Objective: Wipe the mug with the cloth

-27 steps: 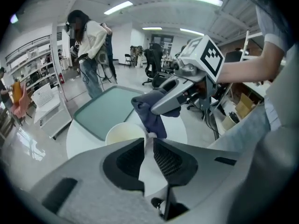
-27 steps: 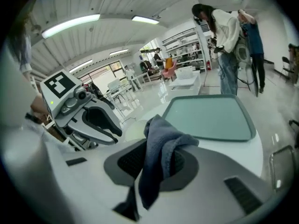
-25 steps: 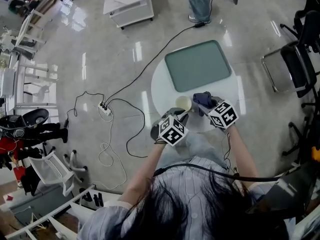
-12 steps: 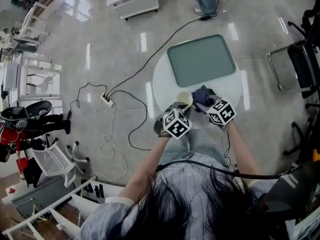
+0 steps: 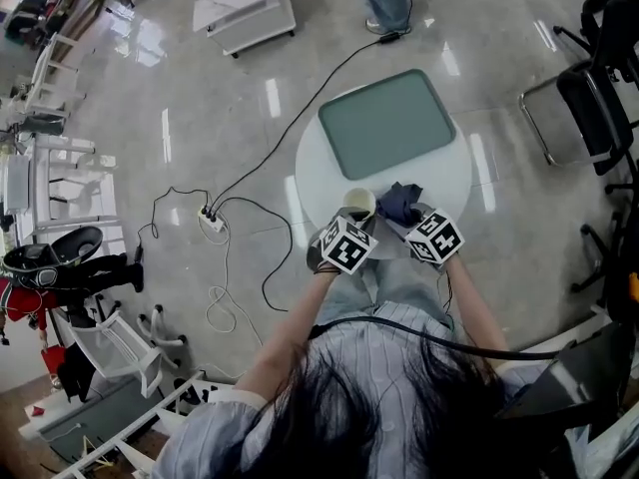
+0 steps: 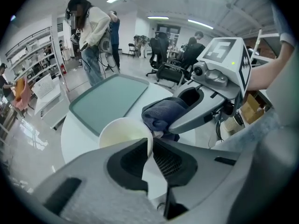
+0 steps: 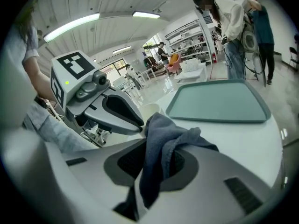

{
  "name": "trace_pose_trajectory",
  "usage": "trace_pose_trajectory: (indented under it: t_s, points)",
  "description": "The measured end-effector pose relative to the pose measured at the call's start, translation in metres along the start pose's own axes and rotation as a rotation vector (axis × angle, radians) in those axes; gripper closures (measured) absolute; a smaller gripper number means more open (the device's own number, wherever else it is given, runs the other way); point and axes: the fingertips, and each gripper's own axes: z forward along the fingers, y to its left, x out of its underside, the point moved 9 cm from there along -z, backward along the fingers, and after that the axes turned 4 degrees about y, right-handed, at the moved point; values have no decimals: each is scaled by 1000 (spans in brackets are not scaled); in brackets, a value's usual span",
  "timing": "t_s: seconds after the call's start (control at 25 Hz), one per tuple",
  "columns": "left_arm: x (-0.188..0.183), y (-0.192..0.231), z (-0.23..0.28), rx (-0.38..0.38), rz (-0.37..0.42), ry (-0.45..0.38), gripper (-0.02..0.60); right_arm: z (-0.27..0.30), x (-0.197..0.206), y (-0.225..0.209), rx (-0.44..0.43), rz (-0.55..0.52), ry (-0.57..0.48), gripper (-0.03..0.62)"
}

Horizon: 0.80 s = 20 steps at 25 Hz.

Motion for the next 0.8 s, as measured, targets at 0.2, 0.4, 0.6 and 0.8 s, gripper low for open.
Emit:
trace_pose_trajectory:
  t_s: [0.2,0.4,0.6,0.8]
  points:
    - [-2,2,0,-4,-68,7,537,-6,7,12,58,74,-40,514]
    - [-3,5,5,20,-212,-17,537,-5,17,20,101,170,-88,514]
    - [-13,10,6,28,-318,-51,538,-10,20,19,169,276,-141,514]
    - [-20,14,3,11,-416,-74,538,-9,22,23,169,352,-169,514]
